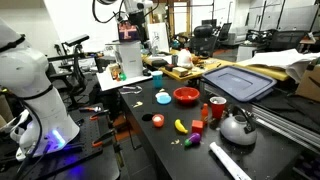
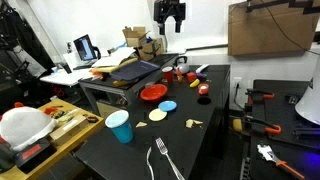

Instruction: Move the banana to the left

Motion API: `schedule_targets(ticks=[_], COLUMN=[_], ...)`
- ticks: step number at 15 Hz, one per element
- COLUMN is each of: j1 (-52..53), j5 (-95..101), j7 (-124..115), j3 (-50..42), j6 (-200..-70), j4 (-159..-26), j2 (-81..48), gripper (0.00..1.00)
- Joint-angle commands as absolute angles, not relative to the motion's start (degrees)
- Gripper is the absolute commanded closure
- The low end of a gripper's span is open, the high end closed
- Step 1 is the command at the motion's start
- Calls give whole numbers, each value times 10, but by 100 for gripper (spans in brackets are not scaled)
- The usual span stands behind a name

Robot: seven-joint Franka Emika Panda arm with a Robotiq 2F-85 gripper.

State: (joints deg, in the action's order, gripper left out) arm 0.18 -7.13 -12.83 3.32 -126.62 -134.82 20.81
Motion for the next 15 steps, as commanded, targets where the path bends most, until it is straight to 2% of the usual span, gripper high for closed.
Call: schedule_targets(ticks=[1,9,15], j1=[3,3,-5], j5=[-71,-71,-66], j7=[-129,-129,-122], j3=[32,32,24], j6=[-1264,-1264,-1274], j4=[-1347,-1347,-1326], j2=[208,208,154], gripper=[0,0,0])
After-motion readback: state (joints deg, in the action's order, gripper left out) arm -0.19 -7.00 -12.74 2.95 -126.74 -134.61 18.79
